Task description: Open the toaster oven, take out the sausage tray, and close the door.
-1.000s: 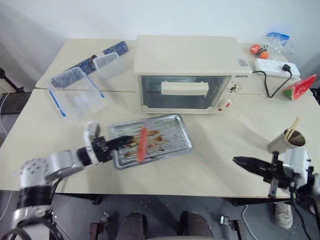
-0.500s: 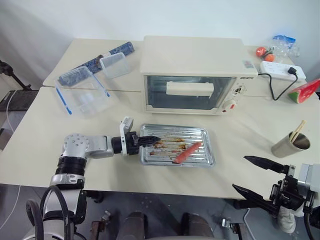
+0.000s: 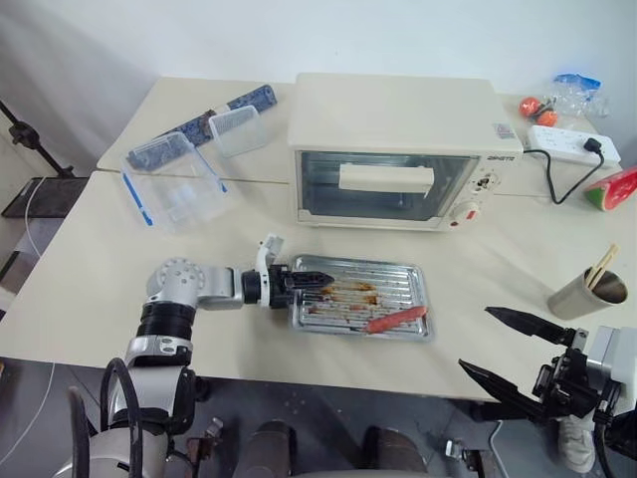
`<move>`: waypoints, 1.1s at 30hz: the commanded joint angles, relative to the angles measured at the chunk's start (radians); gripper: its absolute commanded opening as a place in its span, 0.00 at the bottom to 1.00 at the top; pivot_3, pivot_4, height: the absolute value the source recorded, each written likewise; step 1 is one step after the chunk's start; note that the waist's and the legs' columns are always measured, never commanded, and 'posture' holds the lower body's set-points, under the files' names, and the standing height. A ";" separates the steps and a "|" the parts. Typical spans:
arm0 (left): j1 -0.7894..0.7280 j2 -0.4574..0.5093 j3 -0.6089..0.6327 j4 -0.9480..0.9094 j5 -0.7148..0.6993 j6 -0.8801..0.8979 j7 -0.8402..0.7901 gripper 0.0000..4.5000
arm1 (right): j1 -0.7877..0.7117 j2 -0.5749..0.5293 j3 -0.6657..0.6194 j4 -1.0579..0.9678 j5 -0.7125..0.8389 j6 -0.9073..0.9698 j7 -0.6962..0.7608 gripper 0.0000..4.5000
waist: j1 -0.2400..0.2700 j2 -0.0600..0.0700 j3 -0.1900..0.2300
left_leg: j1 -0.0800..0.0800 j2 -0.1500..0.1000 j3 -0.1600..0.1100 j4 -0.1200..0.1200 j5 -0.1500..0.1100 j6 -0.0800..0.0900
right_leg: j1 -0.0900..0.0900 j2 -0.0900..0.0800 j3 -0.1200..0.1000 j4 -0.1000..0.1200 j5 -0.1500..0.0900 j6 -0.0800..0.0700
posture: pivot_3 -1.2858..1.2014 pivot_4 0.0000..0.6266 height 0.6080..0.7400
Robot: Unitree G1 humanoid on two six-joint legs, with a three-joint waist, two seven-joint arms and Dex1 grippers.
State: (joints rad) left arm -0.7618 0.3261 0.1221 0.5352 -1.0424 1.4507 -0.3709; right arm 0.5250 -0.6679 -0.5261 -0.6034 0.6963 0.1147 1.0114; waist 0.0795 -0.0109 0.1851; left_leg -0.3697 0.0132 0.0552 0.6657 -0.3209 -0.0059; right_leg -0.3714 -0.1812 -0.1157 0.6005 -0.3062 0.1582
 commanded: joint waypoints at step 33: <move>0.723 0.562 0.305 -0.303 0.553 -1.501 -0.939 1.00 | -0.271 -0.063 -0.011 0.411 0.051 -0.120 0.376 1.00 | -0.055 0.000 0.001 | -0.002 0.007 0.010 -0.003 -0.009 0.003 | -0.004 0.004 -0.001 -0.008 0.002 0.001 | 0.52 0.24 1.00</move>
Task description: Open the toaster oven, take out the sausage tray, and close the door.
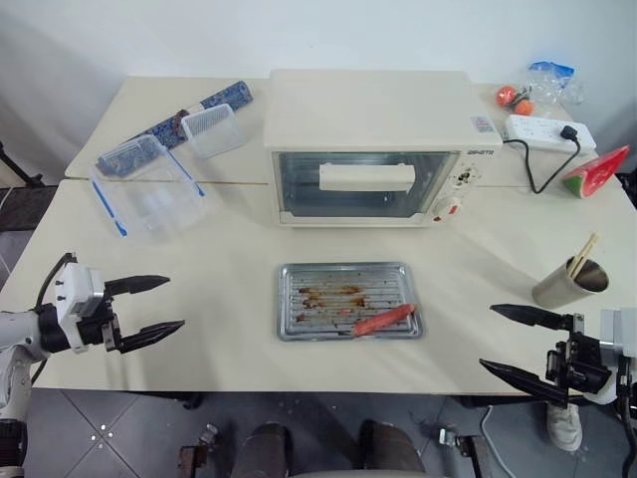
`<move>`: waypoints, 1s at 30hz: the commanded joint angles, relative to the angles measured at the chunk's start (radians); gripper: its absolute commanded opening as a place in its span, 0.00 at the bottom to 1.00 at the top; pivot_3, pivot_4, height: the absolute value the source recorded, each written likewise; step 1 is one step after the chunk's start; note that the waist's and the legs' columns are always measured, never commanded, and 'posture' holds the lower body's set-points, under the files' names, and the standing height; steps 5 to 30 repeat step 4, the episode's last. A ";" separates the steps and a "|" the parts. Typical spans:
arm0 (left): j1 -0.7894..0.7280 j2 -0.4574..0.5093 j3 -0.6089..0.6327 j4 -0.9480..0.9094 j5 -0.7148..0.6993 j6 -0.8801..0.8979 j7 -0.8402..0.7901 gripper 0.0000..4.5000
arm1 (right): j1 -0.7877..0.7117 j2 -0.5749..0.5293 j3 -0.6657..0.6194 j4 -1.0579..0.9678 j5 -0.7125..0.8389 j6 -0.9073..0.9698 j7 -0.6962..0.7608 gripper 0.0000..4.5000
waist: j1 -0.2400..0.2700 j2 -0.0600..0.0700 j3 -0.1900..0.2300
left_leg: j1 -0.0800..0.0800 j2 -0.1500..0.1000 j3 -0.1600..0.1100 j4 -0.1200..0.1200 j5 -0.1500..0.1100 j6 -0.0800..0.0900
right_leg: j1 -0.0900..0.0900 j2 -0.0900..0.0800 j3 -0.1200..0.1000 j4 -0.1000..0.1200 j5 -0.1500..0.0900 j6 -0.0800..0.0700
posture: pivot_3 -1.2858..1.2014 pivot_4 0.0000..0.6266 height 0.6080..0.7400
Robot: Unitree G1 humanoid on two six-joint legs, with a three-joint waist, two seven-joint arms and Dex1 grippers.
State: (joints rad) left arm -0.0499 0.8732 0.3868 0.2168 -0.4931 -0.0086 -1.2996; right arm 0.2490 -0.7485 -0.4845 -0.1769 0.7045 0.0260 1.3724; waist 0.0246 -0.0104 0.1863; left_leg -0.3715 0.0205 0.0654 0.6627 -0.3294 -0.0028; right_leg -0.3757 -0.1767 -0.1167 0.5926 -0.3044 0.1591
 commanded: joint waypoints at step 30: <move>0.025 0.000 0.042 0.012 -0.018 -0.042 -0.024 1.00 | -0.001 0.019 -0.066 -0.006 0.037 -0.059 0.026 1.00 | -0.001 0.000 0.000 | 0.000 0.001 0.000 0.000 0.000 0.000 | 0.000 0.000 -0.001 0.000 0.000 0.000 | 0.52 0.24 1.00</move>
